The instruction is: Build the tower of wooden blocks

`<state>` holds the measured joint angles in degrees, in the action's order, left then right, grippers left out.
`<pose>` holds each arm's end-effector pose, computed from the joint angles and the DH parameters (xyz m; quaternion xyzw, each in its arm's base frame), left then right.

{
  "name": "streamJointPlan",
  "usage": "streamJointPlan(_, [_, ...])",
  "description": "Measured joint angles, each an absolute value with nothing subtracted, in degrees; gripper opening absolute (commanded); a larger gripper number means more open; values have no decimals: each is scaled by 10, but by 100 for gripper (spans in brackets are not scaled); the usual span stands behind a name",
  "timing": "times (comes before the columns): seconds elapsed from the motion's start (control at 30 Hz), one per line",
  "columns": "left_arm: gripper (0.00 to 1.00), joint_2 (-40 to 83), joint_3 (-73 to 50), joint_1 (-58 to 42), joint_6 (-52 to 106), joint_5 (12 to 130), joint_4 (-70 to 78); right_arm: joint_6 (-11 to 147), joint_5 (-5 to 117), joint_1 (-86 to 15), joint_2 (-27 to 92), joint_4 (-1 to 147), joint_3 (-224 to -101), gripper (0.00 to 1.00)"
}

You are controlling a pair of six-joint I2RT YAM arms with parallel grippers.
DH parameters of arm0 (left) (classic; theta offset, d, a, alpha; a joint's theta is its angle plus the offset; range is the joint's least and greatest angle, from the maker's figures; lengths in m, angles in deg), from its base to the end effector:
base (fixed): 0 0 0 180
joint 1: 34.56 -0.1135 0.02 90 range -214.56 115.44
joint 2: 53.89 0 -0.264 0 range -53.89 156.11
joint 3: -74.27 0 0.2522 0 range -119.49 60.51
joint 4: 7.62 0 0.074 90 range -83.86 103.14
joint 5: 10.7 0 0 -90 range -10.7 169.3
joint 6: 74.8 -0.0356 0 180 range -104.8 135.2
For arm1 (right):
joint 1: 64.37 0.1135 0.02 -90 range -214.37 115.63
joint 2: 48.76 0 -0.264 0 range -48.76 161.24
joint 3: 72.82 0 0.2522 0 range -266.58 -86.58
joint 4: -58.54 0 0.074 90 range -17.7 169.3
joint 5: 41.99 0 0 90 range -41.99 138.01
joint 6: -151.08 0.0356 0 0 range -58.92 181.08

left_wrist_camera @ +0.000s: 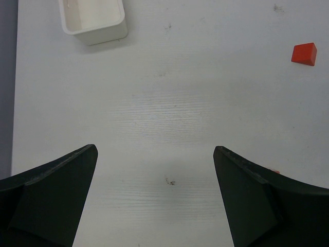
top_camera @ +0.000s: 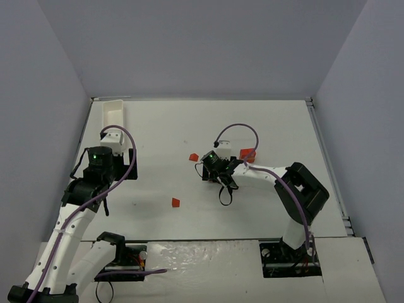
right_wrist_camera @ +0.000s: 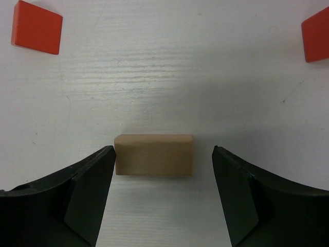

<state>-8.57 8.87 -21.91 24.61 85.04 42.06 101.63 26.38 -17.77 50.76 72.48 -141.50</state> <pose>0.1631 -0.0330 0.3338 -0.0008 0.8636 -0.0536 0.5014 0.2543 0.2498 0.1691 0.0242 0.9093 0.1348 0.3930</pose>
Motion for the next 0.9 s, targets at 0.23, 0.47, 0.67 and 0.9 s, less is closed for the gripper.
streamJointPlan(0.23, [95,-86,89,-219,246,851,420,1016,262,-168,514,724,-1417,73])
streamJointPlan(0.47, [95,-86,89,-219,246,851,421,1015,257,-163,514,725,-1421,73])
streamJointPlan(0.67, [95,-86,89,-219,246,851,420,1015,250,-163,514,725,-1421,72])
streamJointPlan(0.9, [95,-86,89,-219,246,851,421,1015,248,-163,520,725,-1421,68])
